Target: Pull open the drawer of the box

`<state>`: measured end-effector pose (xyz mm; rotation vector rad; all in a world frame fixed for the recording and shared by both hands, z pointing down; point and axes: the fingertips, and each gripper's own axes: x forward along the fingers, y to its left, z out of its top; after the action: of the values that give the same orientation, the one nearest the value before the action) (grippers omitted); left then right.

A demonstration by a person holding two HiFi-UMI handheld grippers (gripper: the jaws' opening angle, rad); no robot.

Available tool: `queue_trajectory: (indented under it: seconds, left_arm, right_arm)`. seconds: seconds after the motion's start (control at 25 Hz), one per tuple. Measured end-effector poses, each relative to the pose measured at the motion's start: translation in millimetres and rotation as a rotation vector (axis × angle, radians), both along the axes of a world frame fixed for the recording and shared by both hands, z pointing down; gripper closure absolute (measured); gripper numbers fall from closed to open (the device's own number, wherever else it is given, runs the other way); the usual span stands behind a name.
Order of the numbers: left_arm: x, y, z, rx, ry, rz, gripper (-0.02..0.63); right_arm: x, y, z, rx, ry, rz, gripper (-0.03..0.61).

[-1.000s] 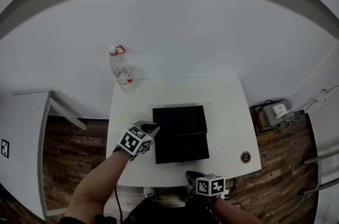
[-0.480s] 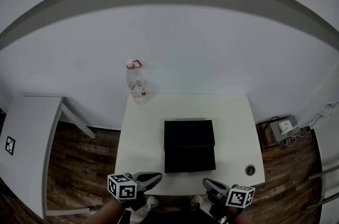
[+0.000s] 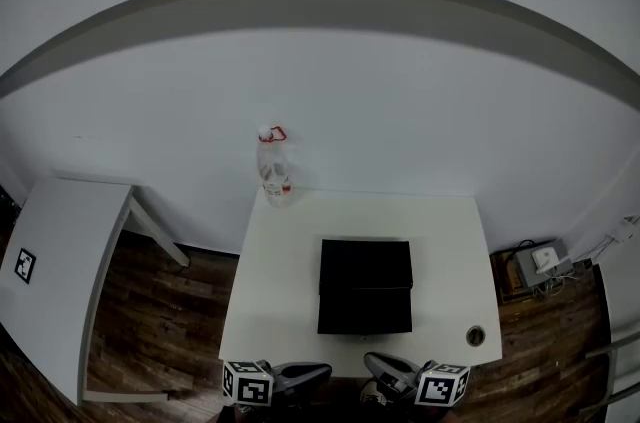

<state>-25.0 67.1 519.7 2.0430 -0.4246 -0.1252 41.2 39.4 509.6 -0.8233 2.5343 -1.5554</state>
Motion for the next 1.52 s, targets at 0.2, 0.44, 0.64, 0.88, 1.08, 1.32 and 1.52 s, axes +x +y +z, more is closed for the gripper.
queue_trajectory:
  seconds: [0.2,0.44,0.64,0.88,1.08,1.32,1.52]
  left_arm:
    - [3.0,3.9,2.2,-0.005,-0.015,0.011,0.609]
    - [4.8,1.2,5.8,-0.021,-0.019,0.013,0.609]
    - [7.1,1.5,7.3,-0.029,-0.017,0.019,0.609]
    - [9.9,2.1,7.4,-0.028,-0.016,0.033,0.609]
    - [9.8,3.4,7.3,-0.029,-0.012,0.032,0.609]
    - [11.5,4.6,5.5,-0.024,-0.014,0.033,0.609]
    - [11.8,4.1,4.8,-0.02,-0.019,0.036,0.609]
  right_arm:
    - [-7.5,11.9,4.1,-0.032,-0.011,-0.043,0.574]
    - [-4.2,10.4,4.9,-0.04,-0.012,-0.03,0.574]
    - [-2.0,12.8,6.3,-0.039,-0.005,-0.028,0.574]
    - [-1.9,14.6,6.2,-0.035,0.002,-0.028,0.574]
    - [-1.8,16.6,5.6,-0.028,0.004,-0.028,0.574]
    - [0.4,18.1,4.7,-0.026,0.003,-0.024,0.574]
    - [0.6,17.1,3.8,-0.022,0.005,-0.025,0.574]
